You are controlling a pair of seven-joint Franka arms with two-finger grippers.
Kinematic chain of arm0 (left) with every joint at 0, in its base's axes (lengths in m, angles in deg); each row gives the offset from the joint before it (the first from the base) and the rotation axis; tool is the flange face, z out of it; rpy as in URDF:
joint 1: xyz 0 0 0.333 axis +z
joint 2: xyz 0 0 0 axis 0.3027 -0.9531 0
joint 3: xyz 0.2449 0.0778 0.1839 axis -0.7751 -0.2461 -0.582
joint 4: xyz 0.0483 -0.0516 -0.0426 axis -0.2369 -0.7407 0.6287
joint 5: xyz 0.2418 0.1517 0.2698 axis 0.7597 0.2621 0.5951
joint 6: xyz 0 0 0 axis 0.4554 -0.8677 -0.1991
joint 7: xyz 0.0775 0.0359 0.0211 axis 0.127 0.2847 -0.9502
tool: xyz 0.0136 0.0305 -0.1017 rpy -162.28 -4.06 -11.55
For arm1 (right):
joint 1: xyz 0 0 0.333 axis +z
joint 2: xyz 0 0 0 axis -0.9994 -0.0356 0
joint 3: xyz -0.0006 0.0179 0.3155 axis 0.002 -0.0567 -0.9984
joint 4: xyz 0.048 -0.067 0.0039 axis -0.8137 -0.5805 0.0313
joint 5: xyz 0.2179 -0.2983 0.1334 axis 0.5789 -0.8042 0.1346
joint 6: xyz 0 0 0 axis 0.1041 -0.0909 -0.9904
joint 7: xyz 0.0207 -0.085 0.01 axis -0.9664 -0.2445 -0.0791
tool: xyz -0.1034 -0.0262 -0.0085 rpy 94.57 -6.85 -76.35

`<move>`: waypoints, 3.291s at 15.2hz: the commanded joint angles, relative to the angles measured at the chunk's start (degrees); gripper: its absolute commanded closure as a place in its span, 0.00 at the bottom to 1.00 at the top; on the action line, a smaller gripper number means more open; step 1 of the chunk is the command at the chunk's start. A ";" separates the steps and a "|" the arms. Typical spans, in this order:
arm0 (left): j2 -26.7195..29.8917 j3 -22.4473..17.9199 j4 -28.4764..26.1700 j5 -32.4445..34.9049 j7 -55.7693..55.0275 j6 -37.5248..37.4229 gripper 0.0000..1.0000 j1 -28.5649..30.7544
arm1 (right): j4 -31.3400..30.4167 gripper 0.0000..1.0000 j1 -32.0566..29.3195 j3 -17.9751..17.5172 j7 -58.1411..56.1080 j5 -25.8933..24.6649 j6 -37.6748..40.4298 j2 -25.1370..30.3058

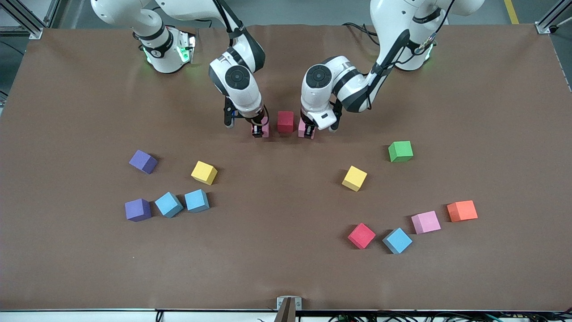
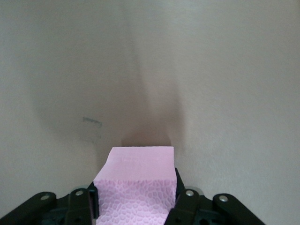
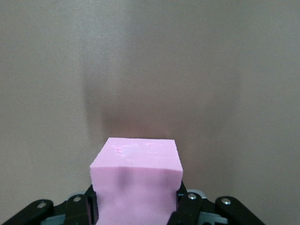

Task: Arrange 11 blocks into digit 3
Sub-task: 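Set both cubes beside the red cube in a row and open both grippers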

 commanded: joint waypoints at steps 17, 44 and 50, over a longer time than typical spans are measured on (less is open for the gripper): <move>-1.16 0.57 0.52 -0.32 -16.51 -0.42 0.94 -3.81 | -1.24 0.66 5.16 0.25 5.94 1.07 -3.20 -1.00; -0.36 0.57 10.53 -0.32 -13.33 -12.89 0.00 -3.46 | 5.09 0.00 4.72 0.52 5.85 0.37 5.49 -0.92; -0.36 0.04 16.41 -0.32 -10.70 -20.45 0.00 -2.59 | 4.83 0.00 2.97 0.61 4.10 0.28 10.15 4.61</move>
